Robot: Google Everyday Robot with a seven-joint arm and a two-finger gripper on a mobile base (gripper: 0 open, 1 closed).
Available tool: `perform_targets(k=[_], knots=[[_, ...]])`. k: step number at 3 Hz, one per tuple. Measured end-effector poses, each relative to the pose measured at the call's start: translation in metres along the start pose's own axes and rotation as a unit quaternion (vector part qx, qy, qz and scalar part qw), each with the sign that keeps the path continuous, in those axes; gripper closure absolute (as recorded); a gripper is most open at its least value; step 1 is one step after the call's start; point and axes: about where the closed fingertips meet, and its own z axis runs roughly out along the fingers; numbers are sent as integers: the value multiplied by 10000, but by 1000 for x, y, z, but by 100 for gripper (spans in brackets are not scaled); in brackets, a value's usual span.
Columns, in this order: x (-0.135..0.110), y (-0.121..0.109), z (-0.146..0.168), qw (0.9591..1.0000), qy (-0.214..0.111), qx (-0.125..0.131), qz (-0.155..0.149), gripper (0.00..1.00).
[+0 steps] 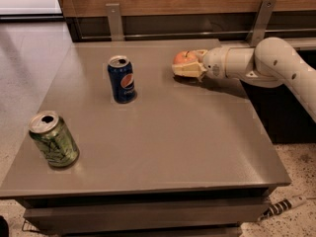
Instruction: Pick apple
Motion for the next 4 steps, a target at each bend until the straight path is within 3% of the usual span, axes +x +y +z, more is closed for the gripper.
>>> perform_targets(k=[1,2,4], knots=[[0,1,3,10000,0,-23,1,100],[-13,7,4,9999,44,-111,-95,100],[-79,36,-21,9981,155,-111,-591,100]])
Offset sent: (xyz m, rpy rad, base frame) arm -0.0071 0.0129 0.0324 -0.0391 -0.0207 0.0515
